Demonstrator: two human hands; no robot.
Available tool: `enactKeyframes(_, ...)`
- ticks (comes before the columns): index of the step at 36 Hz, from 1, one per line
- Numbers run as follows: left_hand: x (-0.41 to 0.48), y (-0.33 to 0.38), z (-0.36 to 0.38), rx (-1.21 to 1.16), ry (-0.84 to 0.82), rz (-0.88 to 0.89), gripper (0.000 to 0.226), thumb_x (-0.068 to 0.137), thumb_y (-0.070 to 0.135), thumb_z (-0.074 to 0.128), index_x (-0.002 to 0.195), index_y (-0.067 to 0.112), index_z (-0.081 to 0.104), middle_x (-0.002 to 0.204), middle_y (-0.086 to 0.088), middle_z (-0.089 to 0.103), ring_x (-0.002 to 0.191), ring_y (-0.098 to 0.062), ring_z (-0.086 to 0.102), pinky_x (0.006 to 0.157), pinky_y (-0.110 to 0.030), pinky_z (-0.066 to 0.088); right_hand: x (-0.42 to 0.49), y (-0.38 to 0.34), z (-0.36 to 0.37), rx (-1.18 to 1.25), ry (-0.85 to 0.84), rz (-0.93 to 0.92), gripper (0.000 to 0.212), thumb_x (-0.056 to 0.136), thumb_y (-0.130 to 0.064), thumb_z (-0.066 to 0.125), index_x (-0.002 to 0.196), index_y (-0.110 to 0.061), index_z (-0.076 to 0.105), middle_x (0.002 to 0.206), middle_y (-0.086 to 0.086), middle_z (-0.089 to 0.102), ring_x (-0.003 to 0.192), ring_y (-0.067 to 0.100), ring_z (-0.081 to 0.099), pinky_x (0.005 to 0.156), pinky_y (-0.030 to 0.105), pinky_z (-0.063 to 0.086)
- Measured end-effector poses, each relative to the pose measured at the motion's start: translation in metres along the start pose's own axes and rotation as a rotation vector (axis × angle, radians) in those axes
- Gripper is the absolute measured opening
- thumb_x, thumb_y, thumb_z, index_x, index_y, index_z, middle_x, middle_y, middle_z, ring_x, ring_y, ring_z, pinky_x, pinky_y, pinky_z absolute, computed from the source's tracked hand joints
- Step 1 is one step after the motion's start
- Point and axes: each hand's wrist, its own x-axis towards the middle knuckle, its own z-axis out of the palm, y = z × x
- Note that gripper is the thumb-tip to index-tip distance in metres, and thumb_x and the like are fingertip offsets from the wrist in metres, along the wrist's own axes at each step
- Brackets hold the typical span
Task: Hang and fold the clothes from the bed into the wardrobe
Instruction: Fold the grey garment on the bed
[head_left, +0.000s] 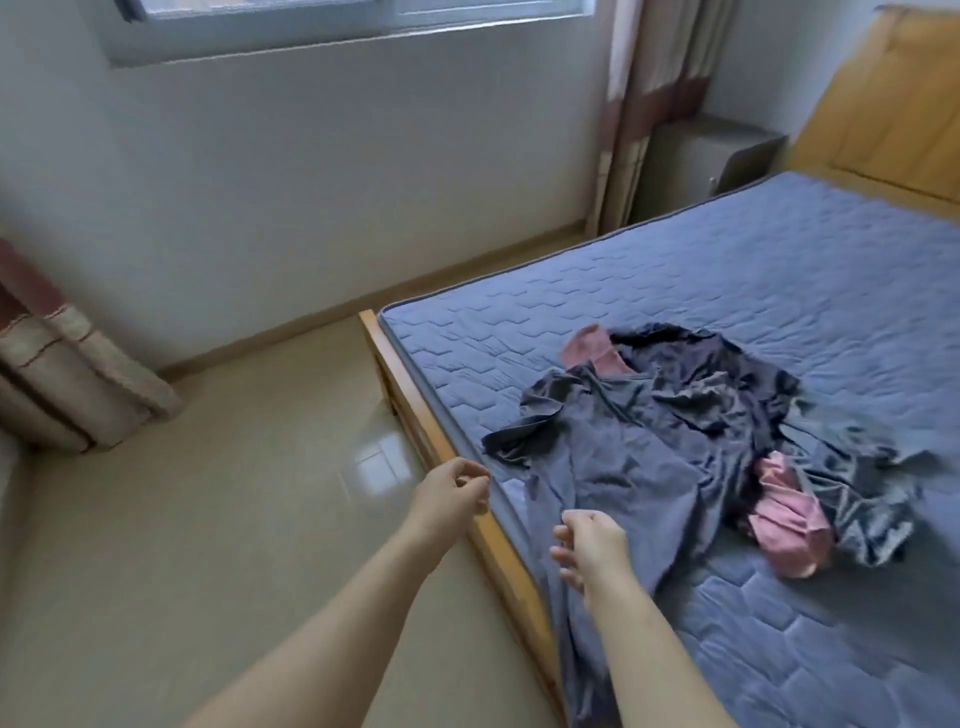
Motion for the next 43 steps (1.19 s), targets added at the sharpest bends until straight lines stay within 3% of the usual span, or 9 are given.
enactKeyframes(4,0.058,0.03,0.037,0.06,-0.11,0.01,0.016,0.089,0.009,0.05,0.082,0.019,0.059,0.076,0.0,0.062,0.062,-0.011,0.059,0.052,-0.02,0.039,0.033,-0.018,-0.033,0.089,0.101,0.044,0.017,0.091,-0.006,0.046,0.077,-0.013,0.052,0.067,0.003,0.049,0.055,0.017,0.043,0.051,0.022,0.029)
enactKeyframes(8,0.106,0.058,0.071,0.103,-0.159,0.02,0.015,0.089,0.006,0.049,0.085,0.015,0.06,0.075,-0.001,0.061,0.063,-0.014,0.057,0.045,-0.013,0.04,0.072,-0.044,-0.063,0.114,0.176,0.076,0.018,0.091,-0.006,0.044,0.076,-0.014,0.05,0.072,0.003,0.05,0.057,0.017,0.044,0.051,0.023,0.029)
enactKeyframes(13,0.153,0.078,0.095,0.14,-0.234,-0.027,0.016,0.09,0.008,0.048,0.084,0.017,0.06,0.077,-0.004,0.062,0.067,-0.02,0.057,0.065,-0.029,0.043,0.113,-0.079,-0.081,0.132,0.222,0.092,0.015,0.092,-0.01,0.047,0.079,-0.015,0.053,0.075,0.002,0.054,0.06,0.016,0.049,0.051,0.025,0.033)
enactKeyframes(19,0.217,0.083,0.102,0.161,-0.263,-0.142,0.012,0.093,0.014,0.048,0.085,0.017,0.057,0.079,-0.006,0.06,0.063,-0.017,0.057,0.053,-0.024,0.034,0.159,-0.103,-0.075,0.132,0.227,0.129,0.014,0.092,-0.012,0.047,0.081,-0.014,0.054,0.076,0.002,0.055,0.06,0.017,0.049,0.051,0.025,0.034)
enactKeyframes(24,0.275,0.084,0.103,0.177,-0.321,-0.302,0.011,0.094,0.02,0.046,0.088,0.016,0.054,0.08,-0.002,0.058,0.065,-0.015,0.057,0.061,-0.024,0.039,0.206,-0.12,-0.062,0.153,0.286,0.186,0.014,0.091,-0.009,0.046,0.08,-0.013,0.054,0.075,0.004,0.054,0.058,0.017,0.048,0.049,0.024,0.033)
enactKeyframes(27,0.316,0.09,0.103,0.203,-0.335,-0.346,0.012,0.095,0.015,0.042,0.088,0.015,0.052,0.077,-0.003,0.054,0.06,-0.015,0.052,0.056,-0.021,0.036,0.235,-0.136,-0.049,0.18,0.319,0.21,0.015,0.09,-0.009,0.047,0.078,-0.014,0.054,0.074,0.003,0.054,0.057,0.017,0.048,0.048,0.024,0.033)
enactKeyframes(34,0.42,0.106,0.128,0.326,-0.39,-0.311,0.017,0.088,0.008,0.044,0.074,0.012,0.052,0.071,-0.006,0.053,0.061,-0.021,0.052,0.056,-0.023,0.035,0.314,-0.169,-0.034,0.202,0.391,0.238,0.017,0.089,-0.008,0.045,0.074,-0.015,0.051,0.071,0.001,0.05,0.059,0.016,0.046,0.049,0.025,0.031)
enactKeyframes(40,0.489,0.101,0.177,0.464,-0.462,-0.245,0.013,0.088,0.013,0.05,0.076,0.011,0.055,0.065,-0.005,0.053,0.053,-0.018,0.048,0.045,-0.018,0.032,0.38,-0.179,-0.04,0.227,0.481,0.274,0.016,0.086,-0.005,0.045,0.074,-0.013,0.051,0.067,0.001,0.049,0.055,0.016,0.044,0.047,0.023,0.03)
enactKeyframes(43,0.515,0.094,0.2,0.576,-0.42,-0.151,0.019,0.083,0.011,0.047,0.064,0.014,0.049,0.063,-0.004,0.051,0.059,-0.019,0.044,0.052,-0.024,0.033,0.402,-0.173,-0.041,0.245,0.501,0.304,0.014,0.086,-0.006,0.045,0.076,-0.013,0.052,0.066,0.001,0.048,0.053,0.016,0.044,0.046,0.023,0.03)
